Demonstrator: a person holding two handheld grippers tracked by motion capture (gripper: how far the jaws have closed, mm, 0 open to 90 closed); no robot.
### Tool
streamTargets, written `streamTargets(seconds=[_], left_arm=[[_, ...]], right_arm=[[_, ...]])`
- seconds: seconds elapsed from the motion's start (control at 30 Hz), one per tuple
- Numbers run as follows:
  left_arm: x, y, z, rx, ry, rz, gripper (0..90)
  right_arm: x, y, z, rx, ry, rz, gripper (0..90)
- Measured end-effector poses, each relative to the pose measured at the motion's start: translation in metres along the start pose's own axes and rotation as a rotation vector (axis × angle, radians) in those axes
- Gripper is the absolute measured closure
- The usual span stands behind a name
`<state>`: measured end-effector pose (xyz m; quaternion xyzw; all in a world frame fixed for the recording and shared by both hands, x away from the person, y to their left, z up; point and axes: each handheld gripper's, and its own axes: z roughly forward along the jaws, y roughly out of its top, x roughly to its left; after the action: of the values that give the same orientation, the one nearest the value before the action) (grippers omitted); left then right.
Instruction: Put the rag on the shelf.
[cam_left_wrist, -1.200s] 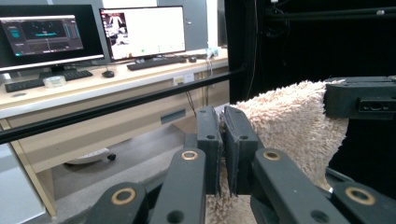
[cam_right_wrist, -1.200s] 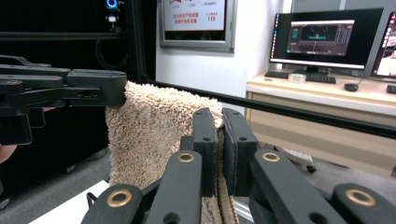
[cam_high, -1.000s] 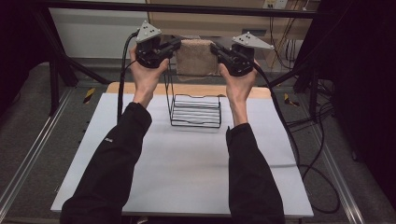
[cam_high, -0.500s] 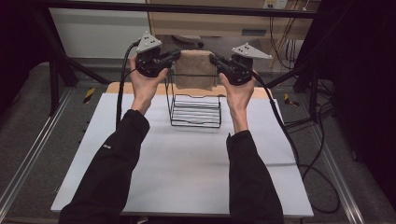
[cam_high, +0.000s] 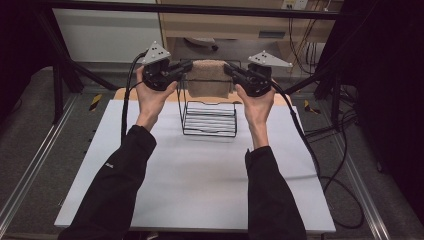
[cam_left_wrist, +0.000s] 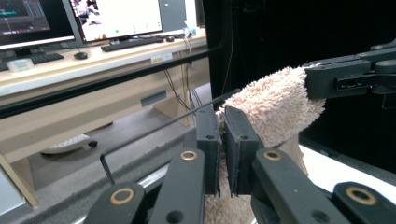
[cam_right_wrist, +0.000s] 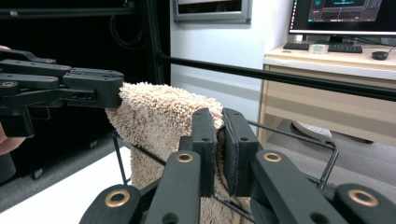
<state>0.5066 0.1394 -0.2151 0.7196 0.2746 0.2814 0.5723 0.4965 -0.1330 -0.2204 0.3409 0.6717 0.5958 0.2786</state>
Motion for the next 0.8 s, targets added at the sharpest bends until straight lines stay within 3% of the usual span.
streamTargets(seconds=[0.47, 0.8], left_arm=[[-0.01, -0.014, -0.01, 0.045, -0.047, 0.016, 82.9], [-0.019, -0.021, -0.013, 0.103, -0.041, 0.031, 78.7]], right_arm=[[0.004, -0.014, -0.009, 0.045, 0.018, -0.034, 83.4], [0.004, -0.022, -0.01, 0.099, 0.035, -0.062, 83.5]])
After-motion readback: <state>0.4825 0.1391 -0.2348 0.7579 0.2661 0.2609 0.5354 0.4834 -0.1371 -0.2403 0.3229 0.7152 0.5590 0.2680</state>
